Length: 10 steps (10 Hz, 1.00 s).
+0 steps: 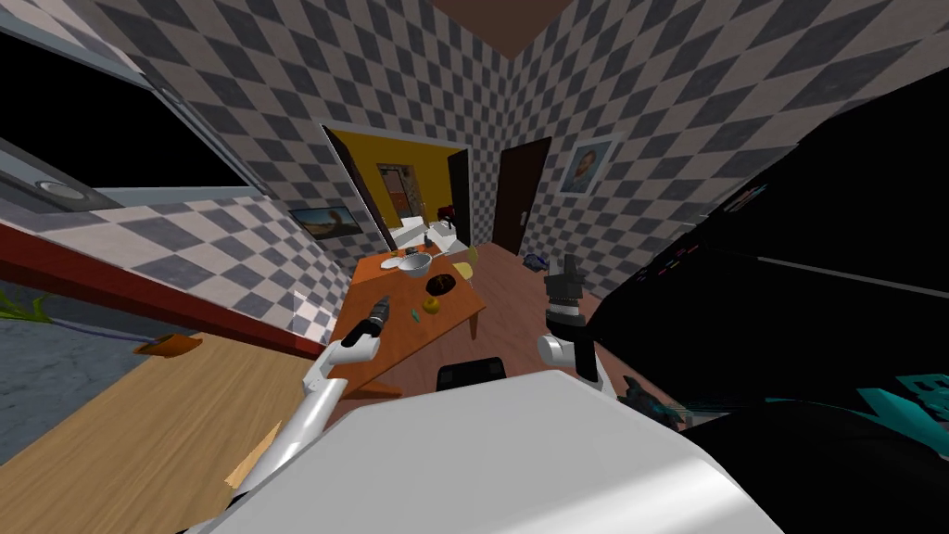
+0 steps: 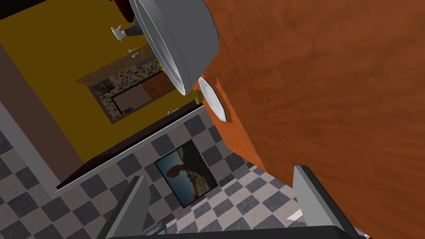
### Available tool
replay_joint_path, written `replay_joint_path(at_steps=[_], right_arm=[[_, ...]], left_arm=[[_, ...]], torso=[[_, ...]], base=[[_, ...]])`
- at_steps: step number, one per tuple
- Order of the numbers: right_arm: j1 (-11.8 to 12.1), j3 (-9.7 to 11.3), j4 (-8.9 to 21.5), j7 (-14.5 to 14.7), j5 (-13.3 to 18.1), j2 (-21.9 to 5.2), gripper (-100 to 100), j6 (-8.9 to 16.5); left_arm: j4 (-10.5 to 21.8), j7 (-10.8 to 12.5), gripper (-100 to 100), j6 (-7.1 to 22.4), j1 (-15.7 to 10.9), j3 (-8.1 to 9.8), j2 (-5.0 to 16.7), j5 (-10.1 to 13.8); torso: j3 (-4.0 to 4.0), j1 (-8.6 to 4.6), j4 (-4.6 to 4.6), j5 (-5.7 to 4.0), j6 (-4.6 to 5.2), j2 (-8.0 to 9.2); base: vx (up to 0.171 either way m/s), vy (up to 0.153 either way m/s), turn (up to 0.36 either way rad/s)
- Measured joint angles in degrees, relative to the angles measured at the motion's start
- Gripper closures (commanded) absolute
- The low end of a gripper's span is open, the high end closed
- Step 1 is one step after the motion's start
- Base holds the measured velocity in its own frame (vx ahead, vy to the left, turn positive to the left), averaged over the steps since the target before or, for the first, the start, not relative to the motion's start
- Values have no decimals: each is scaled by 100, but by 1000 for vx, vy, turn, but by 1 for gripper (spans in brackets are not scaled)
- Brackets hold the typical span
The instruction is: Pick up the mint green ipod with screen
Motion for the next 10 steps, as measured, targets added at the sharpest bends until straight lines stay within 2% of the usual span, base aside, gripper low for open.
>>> replay_joint_path(at_steps=[1,3,6,10], right_arm=[[-1,1,0,0,0,0,0,0],[-1,0,0,0,0,0,0,0],[-1,0,0,0,0,0,0,0],[0,0,0,0,0,0,0,0]], left_arm=[[222,-6,-100,85,-118,5,132,104],[762,-38,-100,270,-371,25,251,206],[996,-62,-100,726,-482,77,377,317],[1798,-126,-100,1294,-889,113,637,586]], torso=[[0,3,1,-1,5,0],[1,7,1,1,4,3],[-1,-1,0,-1,4,-2],[-1,1,0,-1,3,-2]], base=[[-23,33,-102],[-25,36,-113],[-11,17,-73],[-16,22,-115]])
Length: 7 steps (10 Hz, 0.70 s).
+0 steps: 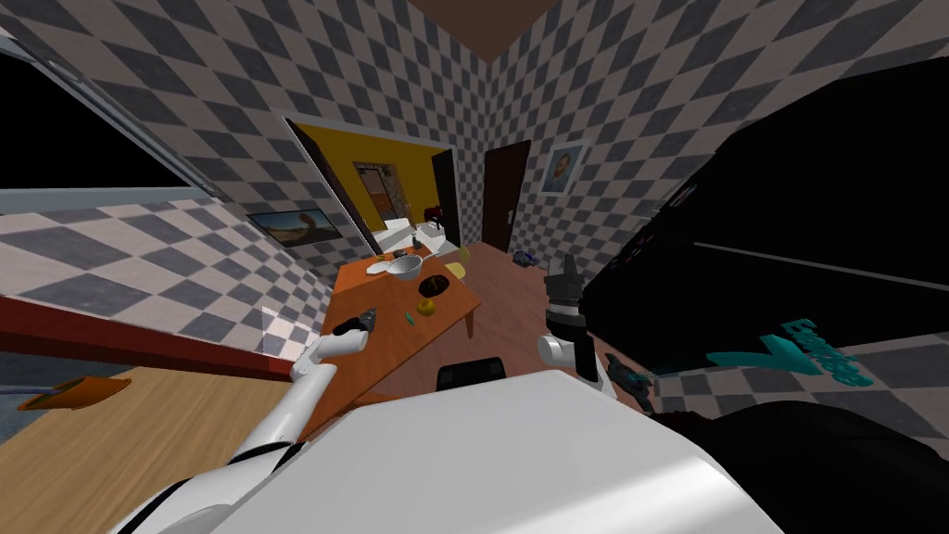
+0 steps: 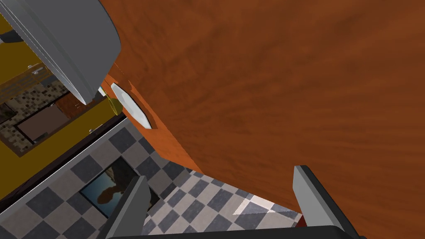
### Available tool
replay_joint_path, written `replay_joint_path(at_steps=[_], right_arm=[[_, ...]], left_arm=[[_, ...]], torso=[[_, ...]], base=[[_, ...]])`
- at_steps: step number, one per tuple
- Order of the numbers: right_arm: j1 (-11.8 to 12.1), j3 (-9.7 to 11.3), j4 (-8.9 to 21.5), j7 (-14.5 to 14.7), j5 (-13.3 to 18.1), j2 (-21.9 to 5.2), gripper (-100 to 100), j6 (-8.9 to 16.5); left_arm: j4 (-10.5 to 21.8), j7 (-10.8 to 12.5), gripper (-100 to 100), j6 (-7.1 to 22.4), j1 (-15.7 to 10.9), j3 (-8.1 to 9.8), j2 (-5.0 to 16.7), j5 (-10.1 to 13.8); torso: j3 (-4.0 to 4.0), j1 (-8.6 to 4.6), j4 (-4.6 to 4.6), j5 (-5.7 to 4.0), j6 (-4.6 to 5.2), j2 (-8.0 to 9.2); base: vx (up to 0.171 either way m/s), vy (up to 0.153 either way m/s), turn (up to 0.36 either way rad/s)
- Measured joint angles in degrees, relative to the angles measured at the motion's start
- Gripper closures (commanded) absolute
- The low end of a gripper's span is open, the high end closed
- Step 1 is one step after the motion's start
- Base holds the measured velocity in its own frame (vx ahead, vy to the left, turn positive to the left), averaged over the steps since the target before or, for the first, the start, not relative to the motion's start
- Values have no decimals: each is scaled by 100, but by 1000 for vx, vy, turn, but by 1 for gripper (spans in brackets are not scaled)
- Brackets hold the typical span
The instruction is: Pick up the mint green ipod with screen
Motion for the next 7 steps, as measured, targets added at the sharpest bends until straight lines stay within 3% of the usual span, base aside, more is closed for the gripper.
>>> replay_joint_path(at_steps=[1,4,7], right_arm=[[1,0,0,0,0,0,0,0],[1,0,0,0,0,0,0,0],[0,0,0,0,0,0,0,0]], left_arm=[[292,-48,-100,80,-89,-18,120,161],[536,-76,-100,491,-168,25,259,311],[1104,-160,-100,895,-474,39,476,624]], torso=[[-1,-2,-1,0,-4,-1],[-2,-7,-1,-1,-4,-3],[-3,-9,-1,-2,0,-5]], base=[[-3,6,9],[-5,6,-125],[-2,3,-96]])
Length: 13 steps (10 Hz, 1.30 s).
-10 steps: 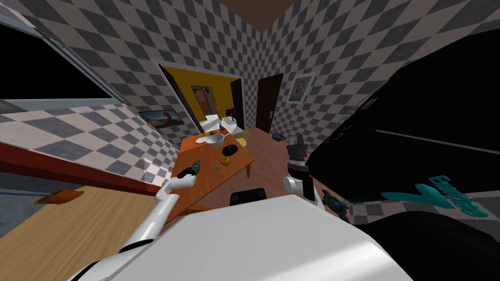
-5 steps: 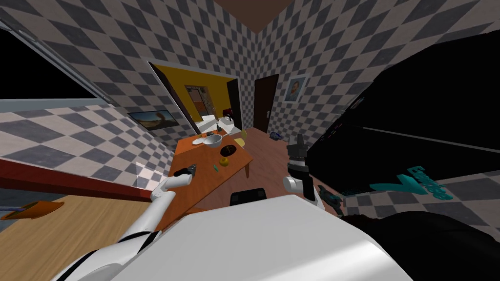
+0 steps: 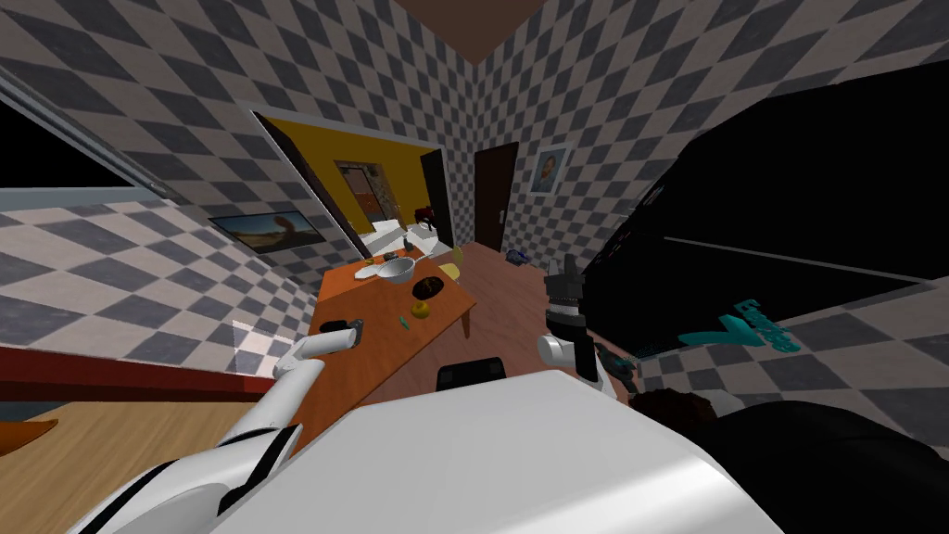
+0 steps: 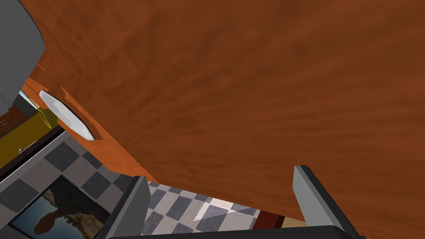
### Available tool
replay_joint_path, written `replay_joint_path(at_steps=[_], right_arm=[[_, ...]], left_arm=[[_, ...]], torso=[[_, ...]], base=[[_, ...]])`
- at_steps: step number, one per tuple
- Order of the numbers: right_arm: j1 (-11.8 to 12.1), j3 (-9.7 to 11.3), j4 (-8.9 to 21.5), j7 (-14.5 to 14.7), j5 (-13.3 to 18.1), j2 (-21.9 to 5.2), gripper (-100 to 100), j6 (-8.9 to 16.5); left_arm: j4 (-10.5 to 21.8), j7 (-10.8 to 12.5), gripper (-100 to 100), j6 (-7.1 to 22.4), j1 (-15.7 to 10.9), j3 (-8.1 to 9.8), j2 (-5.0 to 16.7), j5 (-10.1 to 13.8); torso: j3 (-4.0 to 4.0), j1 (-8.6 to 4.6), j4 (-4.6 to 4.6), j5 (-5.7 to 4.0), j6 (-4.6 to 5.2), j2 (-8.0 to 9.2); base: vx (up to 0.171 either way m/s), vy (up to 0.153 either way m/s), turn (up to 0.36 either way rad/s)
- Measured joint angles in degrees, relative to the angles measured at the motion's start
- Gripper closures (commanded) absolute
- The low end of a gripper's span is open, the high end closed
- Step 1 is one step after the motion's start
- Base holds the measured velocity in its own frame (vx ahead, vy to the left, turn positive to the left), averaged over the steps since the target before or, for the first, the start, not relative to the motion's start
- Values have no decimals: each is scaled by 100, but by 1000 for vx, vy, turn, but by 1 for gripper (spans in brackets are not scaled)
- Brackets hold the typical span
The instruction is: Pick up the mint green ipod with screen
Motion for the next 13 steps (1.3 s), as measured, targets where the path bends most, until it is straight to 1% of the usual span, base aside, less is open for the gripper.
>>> replay_joint_path(at_steps=[3,4,5,6,7,8,9,10,11,12,13], right_arm=[[1,0,0,0,0,0,0,0],[0,0,0,0,0,0,0,0],[1,0,0,0,0,0,0,0],[0,0,0,0,0,0,0,0],[1,0,0,0,0,0,0,0],[1,0,0,0,0,0,0,0],[1,0,0,0,0,0,0,0],[1,0,0,0,0,0,0,0],[1,0,0,0,0,0,0,0],[1,0,0,0,0,0,0,0],[1,0,0,0,0,0,0,0]], left_arm=[[616,-133,-100,385,-256,11,193,316],[668,-143,-100,577,-246,36,281,439],[780,-130,-100,724,-310,30,298,471],[965,-173,-100,859,-435,27,365,605],[1100,-202,-100,957,-471,31,401,679],[1248,-237,-100,1085,-552,32,463,810],[1398,-257,-100,1178,-611,28,494,875],[1577,-304,-100,1286,-706,28,555,1012],[1730,-350,-100,1359,-748,35,596,1099],[1771,-356,-100,1511,-751,42,653,1222],[1898,-373,-100,1590,-814,36,673,1288]], torso=[[-2,-2,-2,1,-5,-2],[-2,-4,-1,0,-2,-3],[-2,-4,-2,0,-4,-3],[-3,-8,-1,-1,-1,-5],[-3,-6,-2,0,-5,-4],[-4,-8,-2,-1,-2,-7],[-4,-7,-3,0,-5,-6],[-5,-9,-2,-1,-1,-8],[-5,-8,-3,0,-6,-7],[-5,-12,-3,-1,-3,-9],[-6,-10,-3,-1,-5,-9]], base=[[6,-6,-112],[8,-6,-54],[12,-16,-111],[12,-11,-64],[17,-18,-97],[17,-14,-68],[20,-20,-128],[20,-17,-54],[25,-27,-94],[26,-19,-50],[14,-8,8]])
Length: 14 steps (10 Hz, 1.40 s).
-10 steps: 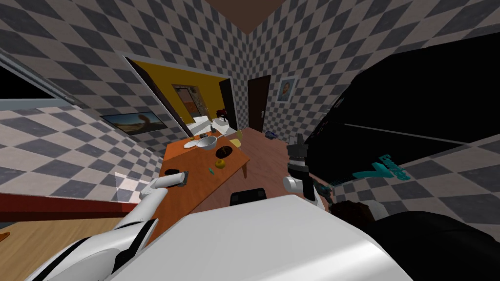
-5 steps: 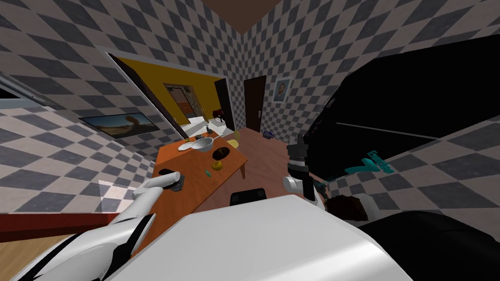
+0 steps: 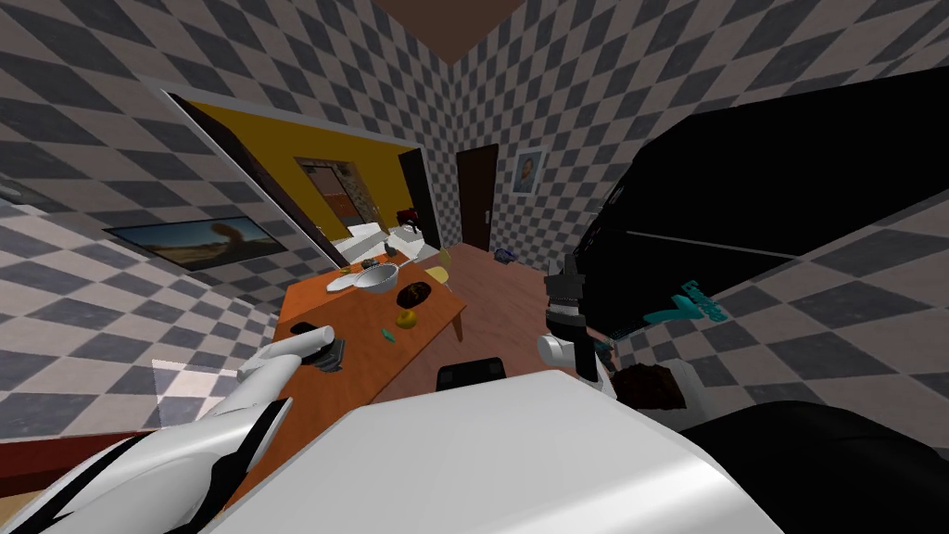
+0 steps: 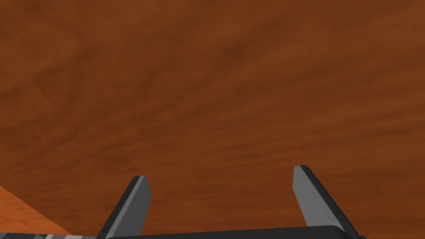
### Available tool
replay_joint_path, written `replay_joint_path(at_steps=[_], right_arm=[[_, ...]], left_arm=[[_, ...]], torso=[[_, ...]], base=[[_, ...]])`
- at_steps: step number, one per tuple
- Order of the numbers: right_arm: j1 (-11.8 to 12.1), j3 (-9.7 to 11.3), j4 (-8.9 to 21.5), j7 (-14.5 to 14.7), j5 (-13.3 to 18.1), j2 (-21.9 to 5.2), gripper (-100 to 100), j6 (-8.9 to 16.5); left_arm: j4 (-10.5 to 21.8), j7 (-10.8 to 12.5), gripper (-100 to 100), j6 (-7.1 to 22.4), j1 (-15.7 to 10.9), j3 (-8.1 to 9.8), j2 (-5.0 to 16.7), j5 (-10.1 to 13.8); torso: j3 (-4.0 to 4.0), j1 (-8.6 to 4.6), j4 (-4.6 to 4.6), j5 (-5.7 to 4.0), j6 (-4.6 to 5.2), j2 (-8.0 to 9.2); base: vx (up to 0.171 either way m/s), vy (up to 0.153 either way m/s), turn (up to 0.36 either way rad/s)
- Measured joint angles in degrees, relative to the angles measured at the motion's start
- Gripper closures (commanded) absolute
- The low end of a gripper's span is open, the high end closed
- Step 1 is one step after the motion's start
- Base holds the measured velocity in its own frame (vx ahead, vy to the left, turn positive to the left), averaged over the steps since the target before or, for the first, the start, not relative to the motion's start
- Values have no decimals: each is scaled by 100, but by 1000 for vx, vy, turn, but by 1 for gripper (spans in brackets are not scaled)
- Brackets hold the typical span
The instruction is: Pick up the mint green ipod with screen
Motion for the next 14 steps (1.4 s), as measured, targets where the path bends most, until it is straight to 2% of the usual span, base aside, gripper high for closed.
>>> replay_joint_path(at_steps=[3,4,5,6,7,8,9,10,11,12,14], right_arm=[[0,0,0,0,0,0,0,0],[0,0,0,0,0,0,0,0],[0,0,0,0,0,0,0,0],[0,0,0,0,0,0,0,0],[0,0,0,0,0,0,0,0],[1,0,0,0,0,0,0,0],[0,0,0,0,0,0,0,0],[0,0,0,0,0,0,0,0],[0,0,0,0,0,0,0,0],[1,0,0,0,0,1,0,0],[0,0,0,0,0,0,0,0]], left_arm=[[414,-108,-100,109,-160,-6,67,207],[583,-152,-100,191,-242,-13,105,324],[894,-253,-100,268,-385,-18,153,497],[1006,-301,-100,393,-403,-17,187,667],[976,-294,-100,592,-373,-10,239,835],[1068,-310,-100,666,-419,-16,244,905],[1342,-394,-100,665,-564,-32,251,999],[1417,-439,-100,741,-593,-35,271,1122],[1624,-525,-100,784,-684,-36,283,1247],[1357,-423,-100,954,-539,-44,241,1363],[1584,-496,-100,983,-659,-48,234,1453]], torso=[[1,0,0,0,0,1],[-1,-4,0,-1,2,-2],[-5,-11,-2,-2,2,-8],[-8,-10,-3,-2,2,-14],[-10,-12,-4,-3,1,-17],[-8,-11,-3,-2,0,-13],[-8,-10,-3,-2,1,-13],[-9,-16,-3,-3,1,-15],[-8,-19,-3,-4,1,-14],[-14,-27,-5,-5,2,-26],[-6,-9,-3,-3,-2,-8]], base=[[26,-25,-83],[52,-50,-113],[70,-44,-114],[75,-50,-102],[57,-45,-43],[59,-40,-57],[67,-59,-83],[63,-67,-82],[107,-86,-104],[93,-72,-31],[22,-19,7]])
